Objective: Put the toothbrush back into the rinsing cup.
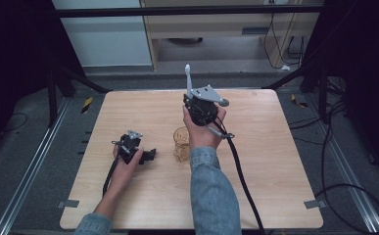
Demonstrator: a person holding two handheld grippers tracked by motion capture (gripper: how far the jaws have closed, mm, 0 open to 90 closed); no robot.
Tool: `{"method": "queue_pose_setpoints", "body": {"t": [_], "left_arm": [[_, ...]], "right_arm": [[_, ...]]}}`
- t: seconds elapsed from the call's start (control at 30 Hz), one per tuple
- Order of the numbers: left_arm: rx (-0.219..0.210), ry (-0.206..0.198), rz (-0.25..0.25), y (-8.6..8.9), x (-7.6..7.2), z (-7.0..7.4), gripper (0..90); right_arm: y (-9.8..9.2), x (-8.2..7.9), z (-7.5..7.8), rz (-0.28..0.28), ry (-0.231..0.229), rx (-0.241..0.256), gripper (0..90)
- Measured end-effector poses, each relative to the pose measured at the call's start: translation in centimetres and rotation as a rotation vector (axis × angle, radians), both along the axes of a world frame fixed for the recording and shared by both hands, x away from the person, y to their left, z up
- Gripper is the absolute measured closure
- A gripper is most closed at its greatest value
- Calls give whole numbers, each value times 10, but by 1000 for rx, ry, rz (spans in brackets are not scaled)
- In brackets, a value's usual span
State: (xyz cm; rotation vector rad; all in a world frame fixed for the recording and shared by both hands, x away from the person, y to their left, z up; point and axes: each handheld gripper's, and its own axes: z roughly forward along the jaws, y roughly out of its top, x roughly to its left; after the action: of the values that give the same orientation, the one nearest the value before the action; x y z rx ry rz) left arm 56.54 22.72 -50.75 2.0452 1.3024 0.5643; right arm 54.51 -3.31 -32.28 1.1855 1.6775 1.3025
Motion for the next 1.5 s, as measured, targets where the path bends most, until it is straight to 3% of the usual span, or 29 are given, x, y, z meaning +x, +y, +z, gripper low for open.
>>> {"method": "queue_pose_setpoints", "body": {"t": [0.53, 1.1, 1.5], "left_arm": [[0, 0, -3, 0, 0, 0, 0], [0, 0, -5, 0, 0, 0, 0], [0, 0, -6, 1, 1, 0, 0]], "right_arm": [[5, -1, -8, 21, 12, 20, 673], [15, 0, -21, 42, 39, 7, 672], [23, 3, -45, 56, 91, -16, 672]]}}
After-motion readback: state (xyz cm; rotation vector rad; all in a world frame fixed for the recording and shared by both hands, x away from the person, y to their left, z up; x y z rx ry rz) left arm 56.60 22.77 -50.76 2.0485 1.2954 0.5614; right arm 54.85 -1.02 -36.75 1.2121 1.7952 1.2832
